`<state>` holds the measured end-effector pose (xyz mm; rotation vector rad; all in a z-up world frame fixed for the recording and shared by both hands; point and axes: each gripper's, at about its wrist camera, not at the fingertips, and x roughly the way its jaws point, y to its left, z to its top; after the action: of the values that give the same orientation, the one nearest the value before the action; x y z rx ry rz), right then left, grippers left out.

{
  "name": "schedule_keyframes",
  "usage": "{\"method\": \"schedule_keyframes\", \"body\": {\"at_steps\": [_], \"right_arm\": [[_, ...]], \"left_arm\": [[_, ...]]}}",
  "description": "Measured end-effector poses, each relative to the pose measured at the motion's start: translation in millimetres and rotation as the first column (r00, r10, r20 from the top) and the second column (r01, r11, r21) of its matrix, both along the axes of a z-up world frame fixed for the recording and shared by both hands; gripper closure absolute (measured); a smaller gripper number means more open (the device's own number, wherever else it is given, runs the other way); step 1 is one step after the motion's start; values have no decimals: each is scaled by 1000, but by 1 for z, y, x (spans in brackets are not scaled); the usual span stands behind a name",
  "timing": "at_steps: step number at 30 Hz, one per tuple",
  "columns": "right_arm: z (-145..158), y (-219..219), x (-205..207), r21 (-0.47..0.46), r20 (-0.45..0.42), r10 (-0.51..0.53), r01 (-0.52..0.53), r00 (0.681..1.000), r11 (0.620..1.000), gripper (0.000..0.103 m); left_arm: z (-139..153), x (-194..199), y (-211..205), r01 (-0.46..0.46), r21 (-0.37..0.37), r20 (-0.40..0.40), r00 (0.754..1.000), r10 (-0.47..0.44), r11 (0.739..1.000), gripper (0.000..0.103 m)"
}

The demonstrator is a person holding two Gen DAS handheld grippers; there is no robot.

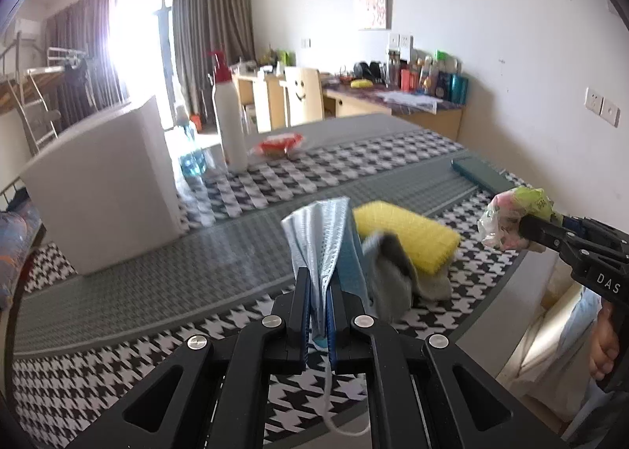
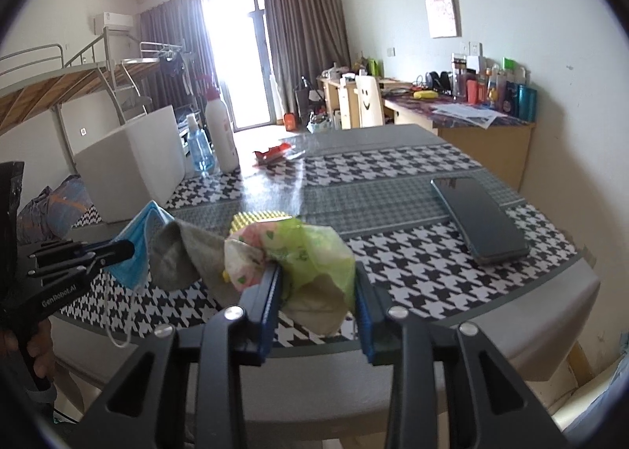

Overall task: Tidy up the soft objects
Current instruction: 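Lift and carry the mask in left tool while right tool carries bag to foam box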

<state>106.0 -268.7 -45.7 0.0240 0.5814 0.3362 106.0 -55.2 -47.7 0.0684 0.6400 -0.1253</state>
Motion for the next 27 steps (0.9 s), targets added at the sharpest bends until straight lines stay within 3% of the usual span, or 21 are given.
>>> {"method": "schedule_keyframes", "body": {"at_steps": [14,27], "right_arm": [[19,2,0,31,58,1,-3,998,1000,64],[40,13,1,39,123,24,-29,992,999,64]], "left_arm": [[31,-4,3,2,-1,111,994,-2,1000,96],[58,-3,10,2,-26,166,986,2,1000,96]]}}
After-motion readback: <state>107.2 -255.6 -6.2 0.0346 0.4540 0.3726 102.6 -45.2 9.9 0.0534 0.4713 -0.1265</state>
